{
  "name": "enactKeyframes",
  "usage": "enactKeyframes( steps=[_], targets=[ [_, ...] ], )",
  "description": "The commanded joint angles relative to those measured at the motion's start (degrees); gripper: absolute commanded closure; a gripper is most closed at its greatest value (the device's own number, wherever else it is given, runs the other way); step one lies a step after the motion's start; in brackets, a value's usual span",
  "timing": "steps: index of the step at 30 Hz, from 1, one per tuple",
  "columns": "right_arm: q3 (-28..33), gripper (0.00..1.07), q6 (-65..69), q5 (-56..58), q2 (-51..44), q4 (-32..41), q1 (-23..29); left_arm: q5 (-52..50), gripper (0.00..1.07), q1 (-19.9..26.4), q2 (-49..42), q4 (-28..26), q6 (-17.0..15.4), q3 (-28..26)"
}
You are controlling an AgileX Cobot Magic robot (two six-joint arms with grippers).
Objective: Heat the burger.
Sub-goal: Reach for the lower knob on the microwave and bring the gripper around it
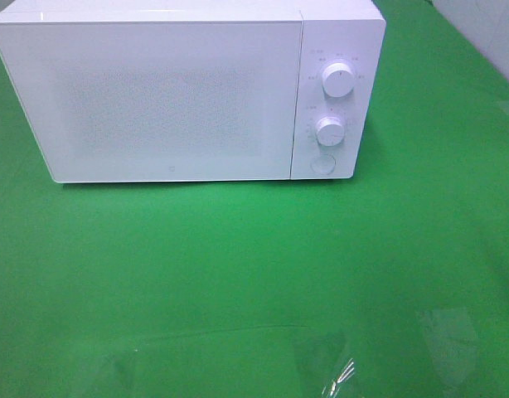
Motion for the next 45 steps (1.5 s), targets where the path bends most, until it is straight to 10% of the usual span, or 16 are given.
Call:
enactKeyframes(
  steps=[1, 23, 45],
  targets=[
    [0.2, 0.33, -1.1, -8.2, 6.2, -0.4, -0.2, -0.5, 0.08, 0.1, -1.0, -0.2, -0.1, 0.2],
    [0.2, 0.33, -15.0, -36.1, 30.5, 11.9, 3.4, -0.5, 0.08, 0.1, -1.0, -0.2, -0.1, 0.2],
    [0.1, 0.33, -29.2, -64.1, 48.4, 46.0, 34.7, -0.5, 0.08, 0.1, -1.0, -0.2, -0.1, 0.2]
  ],
)
